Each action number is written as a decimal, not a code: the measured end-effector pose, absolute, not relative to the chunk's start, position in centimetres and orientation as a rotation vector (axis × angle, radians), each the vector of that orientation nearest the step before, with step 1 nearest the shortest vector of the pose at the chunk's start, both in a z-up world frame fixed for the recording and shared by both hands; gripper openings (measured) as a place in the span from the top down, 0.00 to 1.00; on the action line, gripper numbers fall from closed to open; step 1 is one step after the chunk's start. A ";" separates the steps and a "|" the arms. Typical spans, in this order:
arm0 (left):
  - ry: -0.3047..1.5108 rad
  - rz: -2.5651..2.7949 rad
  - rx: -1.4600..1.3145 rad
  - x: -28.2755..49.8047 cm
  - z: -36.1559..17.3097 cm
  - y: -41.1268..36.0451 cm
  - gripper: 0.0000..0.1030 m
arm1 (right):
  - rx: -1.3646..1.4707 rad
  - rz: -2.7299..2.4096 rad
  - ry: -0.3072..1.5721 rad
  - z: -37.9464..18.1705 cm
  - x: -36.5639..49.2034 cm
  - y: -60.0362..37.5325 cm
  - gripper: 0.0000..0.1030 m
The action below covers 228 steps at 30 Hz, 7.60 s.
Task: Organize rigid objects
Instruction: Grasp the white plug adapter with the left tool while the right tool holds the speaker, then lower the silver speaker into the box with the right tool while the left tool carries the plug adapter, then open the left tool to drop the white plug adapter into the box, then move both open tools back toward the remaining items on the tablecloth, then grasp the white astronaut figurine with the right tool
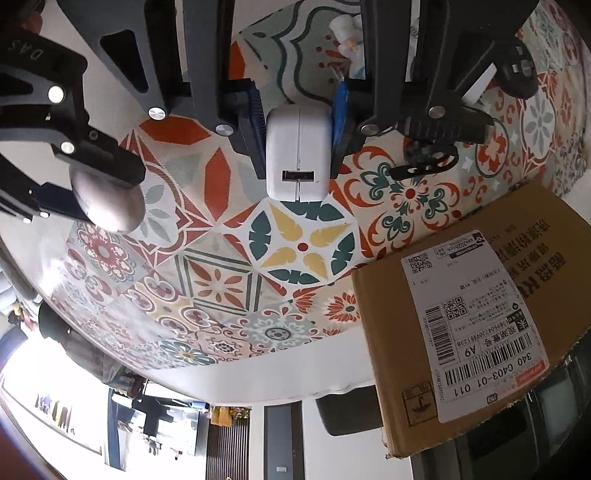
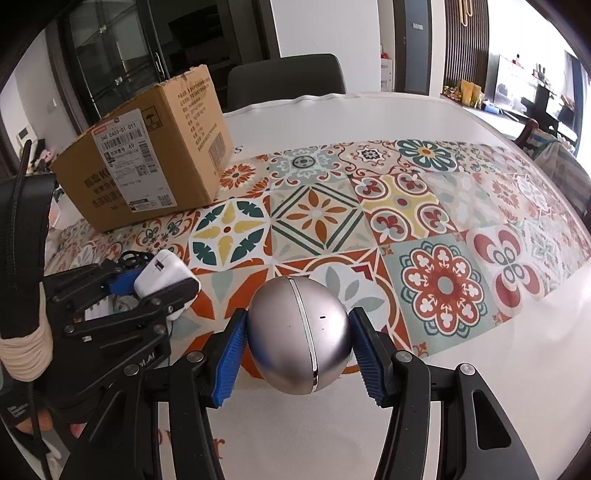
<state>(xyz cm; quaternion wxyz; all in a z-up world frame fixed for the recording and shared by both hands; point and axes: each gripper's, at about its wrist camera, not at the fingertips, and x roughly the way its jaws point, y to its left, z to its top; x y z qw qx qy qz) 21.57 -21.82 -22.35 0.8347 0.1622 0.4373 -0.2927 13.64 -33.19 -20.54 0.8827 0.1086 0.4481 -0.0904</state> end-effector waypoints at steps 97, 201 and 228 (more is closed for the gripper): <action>0.791 -0.366 0.140 39.8 -9.6 -8.4 0.72 | -0.069 0.038 0.802 -8.4 37.1 -22.4 0.46; 0.978 0.004 0.087 18.9 -19.5 -0.9 0.01 | 0.132 0.061 1.030 -21.8 20.2 -19.5 0.62; 0.989 -0.023 0.068 18.2 -20.2 -1.0 0.04 | 0.070 0.069 1.009 -22.0 20.0 -19.3 0.73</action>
